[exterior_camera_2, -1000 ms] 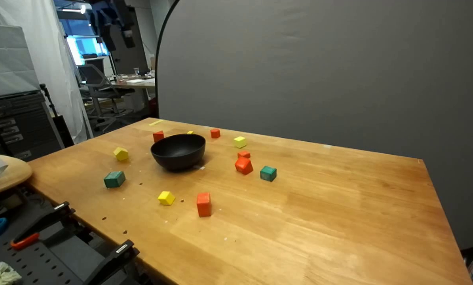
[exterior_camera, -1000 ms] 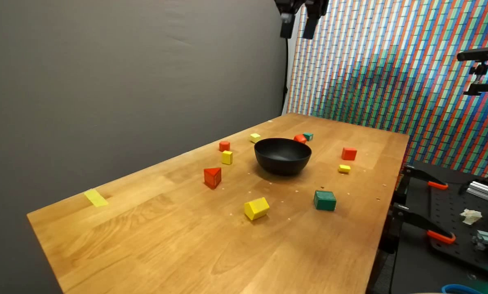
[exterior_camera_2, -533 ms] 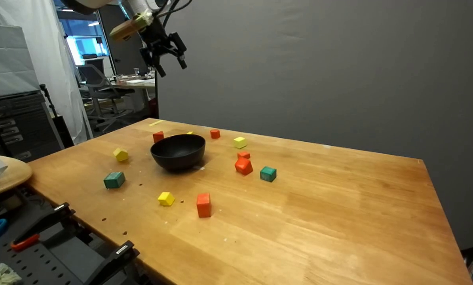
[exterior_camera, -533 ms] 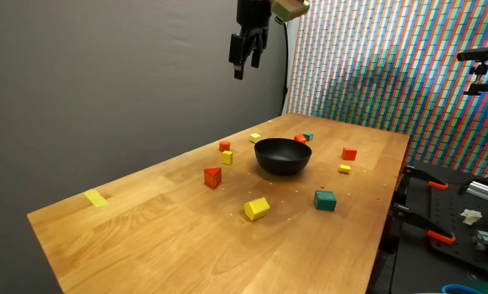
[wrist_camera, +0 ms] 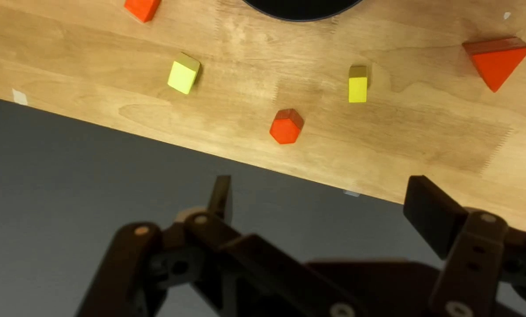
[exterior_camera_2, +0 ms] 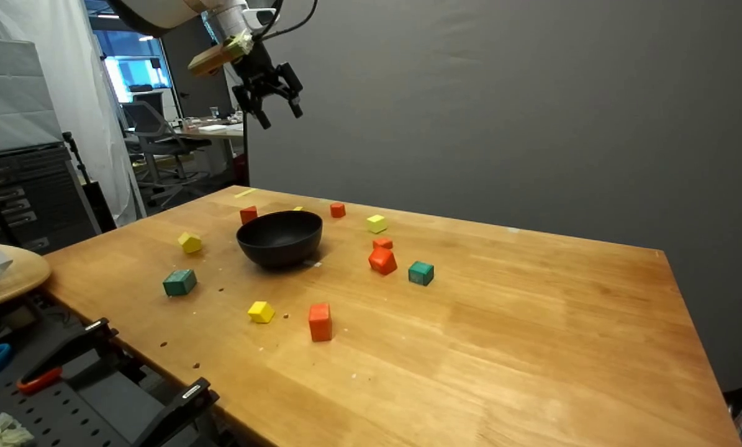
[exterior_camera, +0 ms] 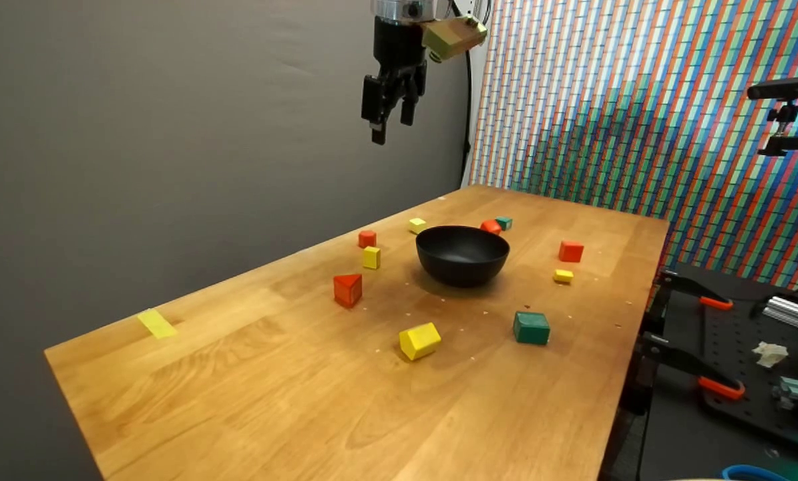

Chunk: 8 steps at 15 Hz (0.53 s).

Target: Place all the blocks inside the black bowl

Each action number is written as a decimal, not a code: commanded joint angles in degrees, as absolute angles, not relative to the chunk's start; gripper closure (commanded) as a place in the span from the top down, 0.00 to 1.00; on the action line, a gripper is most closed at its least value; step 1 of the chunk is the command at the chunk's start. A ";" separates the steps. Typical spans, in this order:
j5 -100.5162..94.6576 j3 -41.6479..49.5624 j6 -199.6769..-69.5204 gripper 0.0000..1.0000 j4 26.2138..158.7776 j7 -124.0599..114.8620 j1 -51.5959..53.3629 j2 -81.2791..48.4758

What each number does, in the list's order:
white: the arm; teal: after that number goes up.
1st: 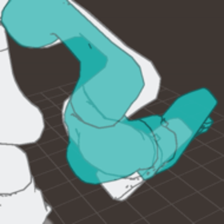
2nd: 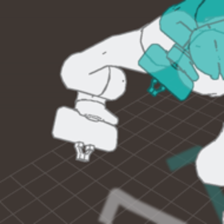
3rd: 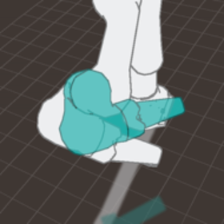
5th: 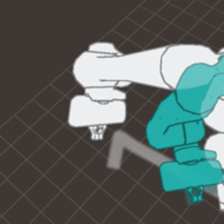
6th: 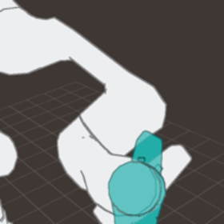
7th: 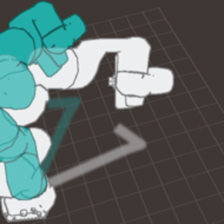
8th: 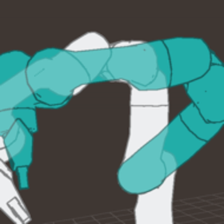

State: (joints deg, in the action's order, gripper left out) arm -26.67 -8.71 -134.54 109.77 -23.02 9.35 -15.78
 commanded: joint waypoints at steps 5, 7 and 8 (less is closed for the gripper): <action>-15.94 -4.16 -138.14 1.00 93.79 -15.36 8.93 -36.87; -11.32 -4.82 -136.60 1.00 88.60 -10.74 7.99 -41.64; -9.80 -4.72 -136.11 1.00 86.38 -9.29 7.87 -43.58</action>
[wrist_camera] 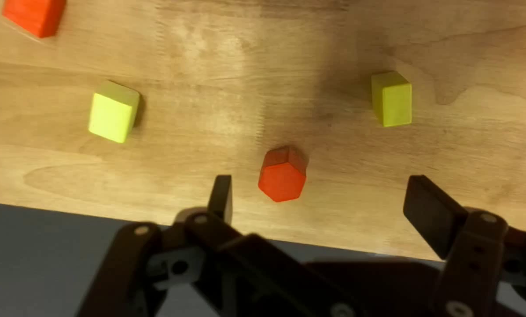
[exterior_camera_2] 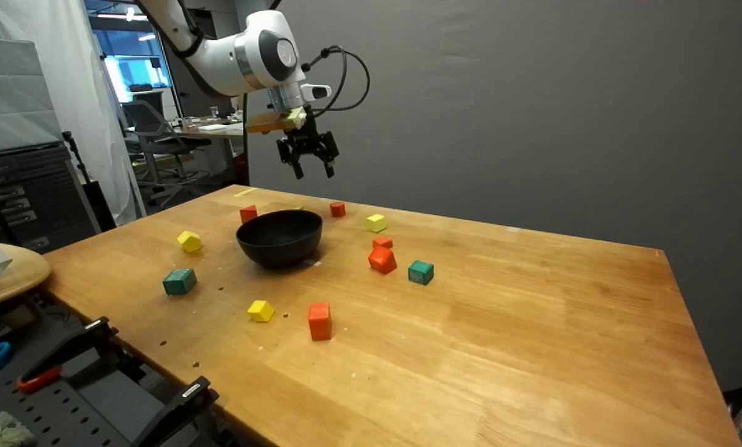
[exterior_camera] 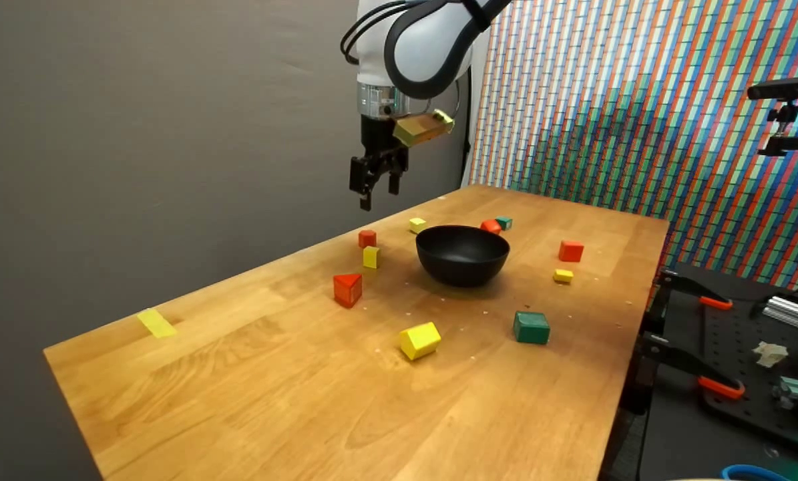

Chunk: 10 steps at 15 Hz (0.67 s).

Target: Place all the blocks inside the black bowl

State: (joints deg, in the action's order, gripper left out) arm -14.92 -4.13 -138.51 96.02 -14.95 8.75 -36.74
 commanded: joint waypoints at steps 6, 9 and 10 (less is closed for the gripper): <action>-6.82 -3.61 -132.89 1.00 78.45 -5.13 8.04 -50.30; -7.33 -3.00 -131.32 1.00 75.45 -5.03 8.66 -52.80; -7.40 -2.87 -130.94 1.00 74.40 -5.07 8.73 -53.64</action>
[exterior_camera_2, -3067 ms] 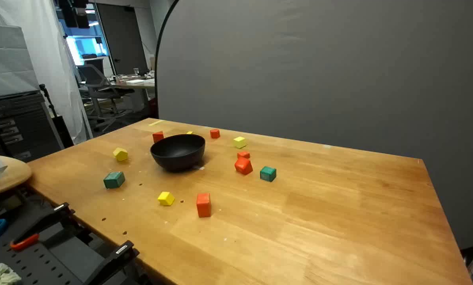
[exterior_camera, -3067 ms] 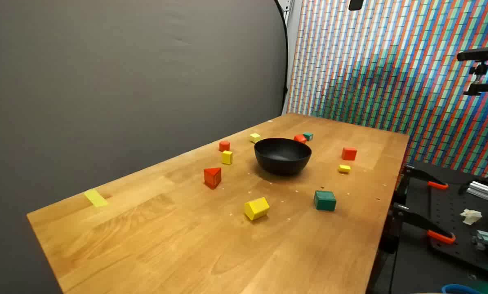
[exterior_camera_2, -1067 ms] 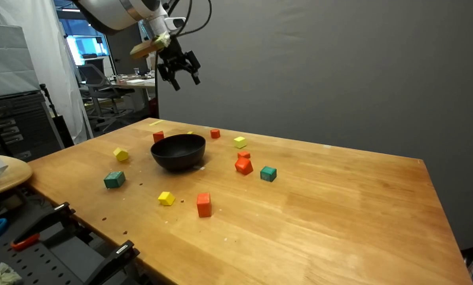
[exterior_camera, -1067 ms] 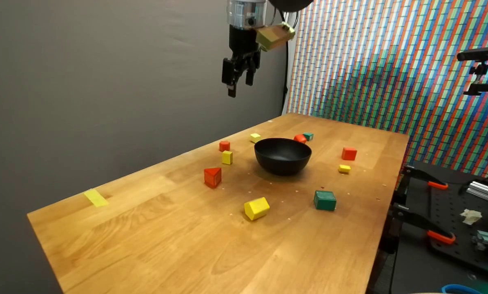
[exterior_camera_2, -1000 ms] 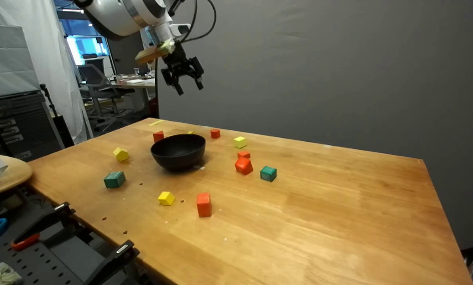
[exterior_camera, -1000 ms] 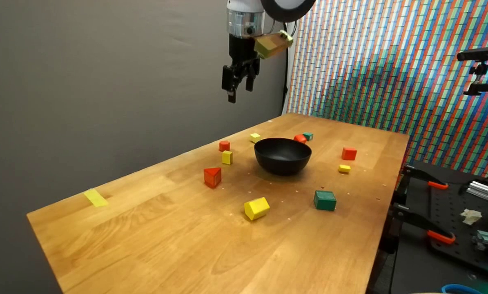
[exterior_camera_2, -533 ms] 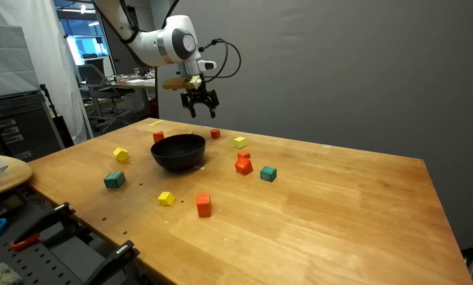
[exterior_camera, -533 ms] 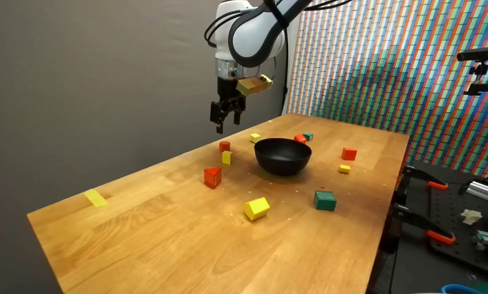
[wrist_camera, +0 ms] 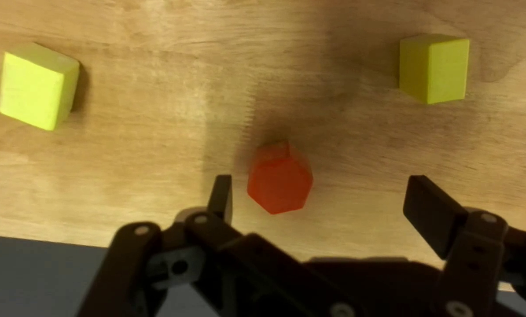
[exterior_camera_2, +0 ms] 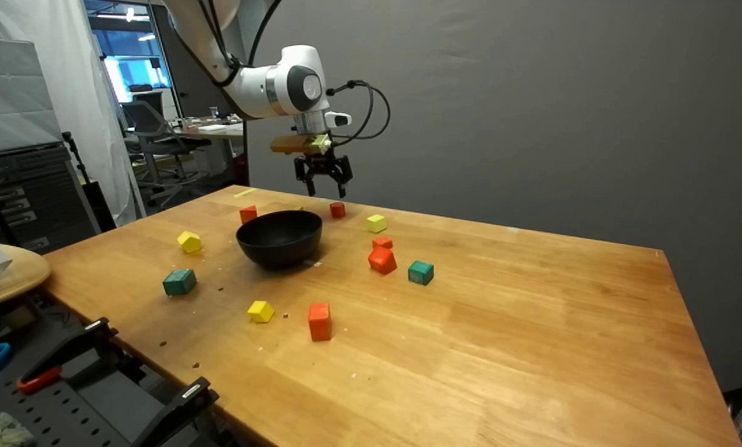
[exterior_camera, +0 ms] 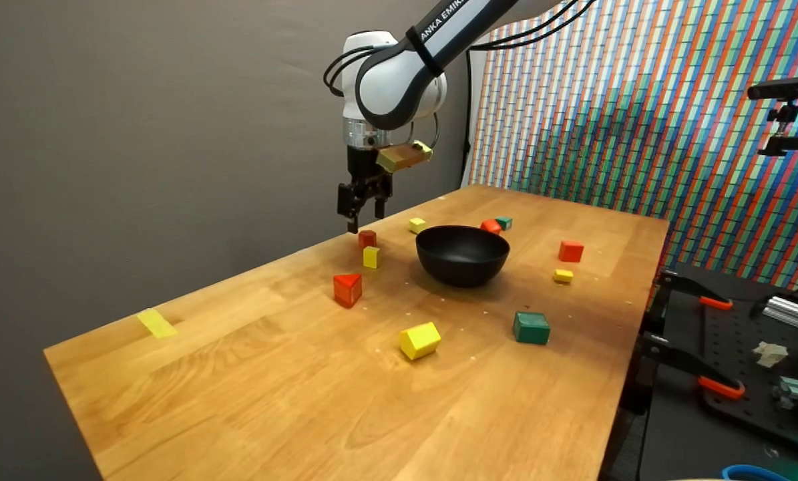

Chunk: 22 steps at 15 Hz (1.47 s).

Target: Place all the blocks inside the black bowl

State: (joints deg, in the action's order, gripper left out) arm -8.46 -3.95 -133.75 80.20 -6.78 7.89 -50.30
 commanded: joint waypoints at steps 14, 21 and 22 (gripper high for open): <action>-3.87 -1.81 -126.69 0.22 67.89 -9.48 8.41 -58.23; -5.43 -0.40 -126.93 0.19 86.03 -12.93 10.34 -38.68; -5.73 0.40 -125.47 0.19 88.60 -15.59 11.09 -35.95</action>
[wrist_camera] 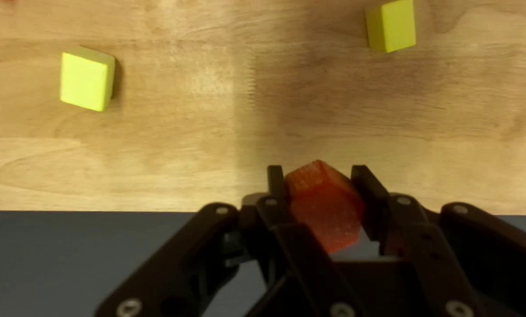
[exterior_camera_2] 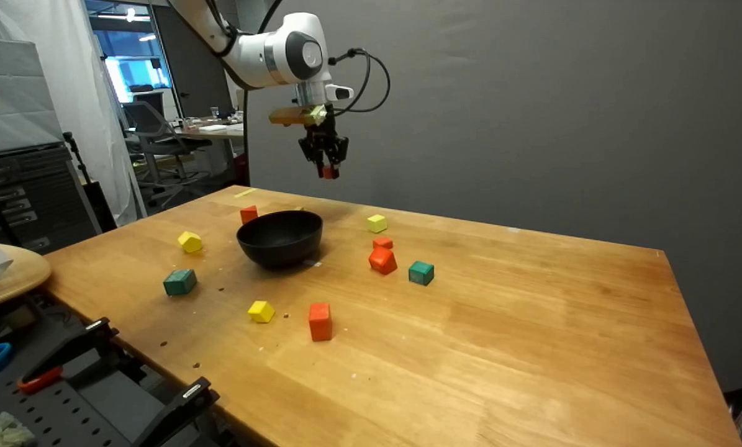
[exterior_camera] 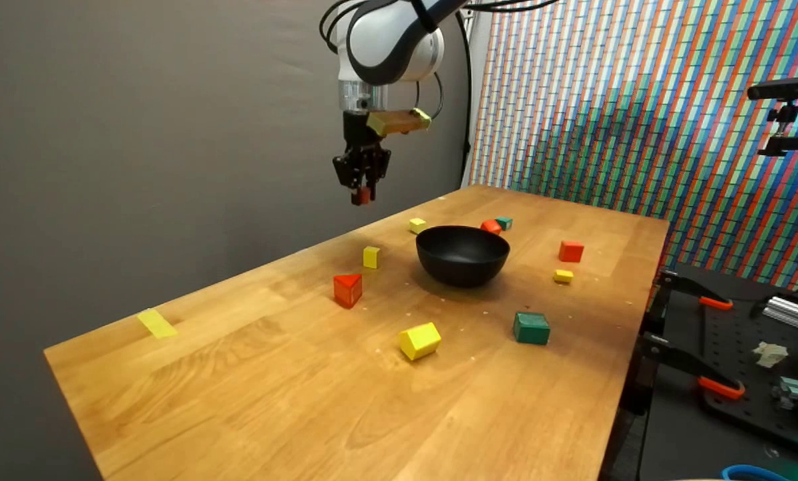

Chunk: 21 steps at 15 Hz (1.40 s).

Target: Place all the blocks inside the black bowl

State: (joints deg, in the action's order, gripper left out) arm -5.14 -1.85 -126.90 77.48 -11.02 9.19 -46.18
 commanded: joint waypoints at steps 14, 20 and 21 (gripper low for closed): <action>2.94 -1.01 -117.30 0.67 116.25 -26.35 9.74 -22.68; -9.91 0.12 -125.37 1.00 115.53 -34.27 14.60 -18.59; -12.46 -0.06 -126.60 1.00 114.63 -35.08 15.16 -18.76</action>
State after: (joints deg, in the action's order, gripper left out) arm -6.58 -1.01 -123.30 113.98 -31.60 12.44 -21.77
